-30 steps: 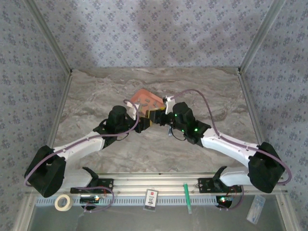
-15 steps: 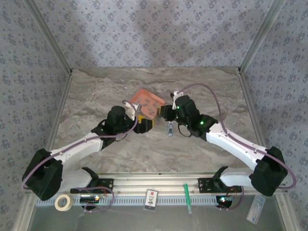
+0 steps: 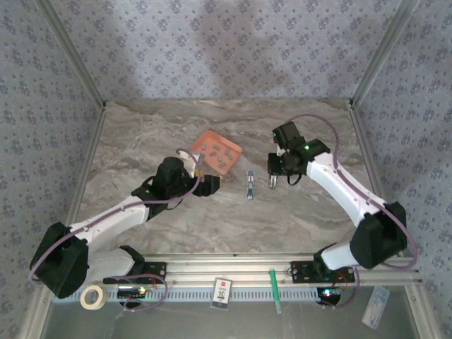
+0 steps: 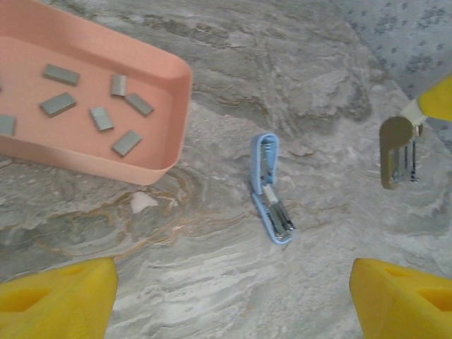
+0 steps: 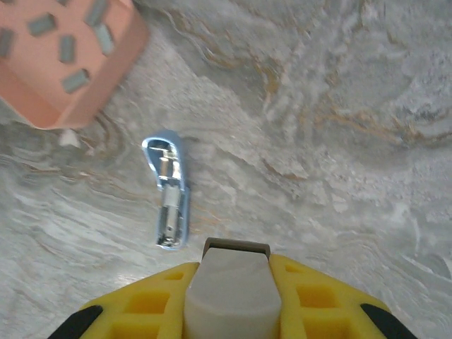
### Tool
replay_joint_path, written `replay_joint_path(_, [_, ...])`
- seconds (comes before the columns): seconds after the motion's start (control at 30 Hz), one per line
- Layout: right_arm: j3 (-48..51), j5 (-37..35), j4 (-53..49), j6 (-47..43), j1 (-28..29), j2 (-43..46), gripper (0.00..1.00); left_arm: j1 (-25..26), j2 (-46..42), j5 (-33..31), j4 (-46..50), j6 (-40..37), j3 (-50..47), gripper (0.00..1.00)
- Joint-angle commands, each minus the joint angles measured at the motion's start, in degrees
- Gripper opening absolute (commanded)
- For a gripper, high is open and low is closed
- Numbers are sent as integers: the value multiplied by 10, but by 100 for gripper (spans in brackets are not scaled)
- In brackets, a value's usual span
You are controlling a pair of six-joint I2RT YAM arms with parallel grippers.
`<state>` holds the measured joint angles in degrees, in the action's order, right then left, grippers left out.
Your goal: Load the staples into the stapler
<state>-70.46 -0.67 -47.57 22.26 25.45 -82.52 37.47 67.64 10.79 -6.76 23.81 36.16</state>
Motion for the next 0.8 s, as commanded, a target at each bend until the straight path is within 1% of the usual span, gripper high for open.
replay_joint_path(0.0, [-37,22,-82,-26,-20,-50,4,-6,3,-39,27,-4,7,85])
replay_joint_path(0.07, [-49,28,-81,-27,-26,-83,4,-11,6,-50,39,-2,11,85])
replay_joint_path(0.27, [-85,62,-76,-25,-40,-168,4,-27,11,-46,39,-3,13,85])
replay_joint_path(0.33, [-97,60,-77,-26,-40,-195,4,-31,15,-45,39,-4,14,85])
replay_joint_path(0.5, [-106,56,-56,-26,-42,-227,4,-38,24,-41,37,-6,21,85])
replay_joint_path(0.77, [-129,86,-77,-39,-49,-282,4,-41,39,-30,33,-7,26,84])
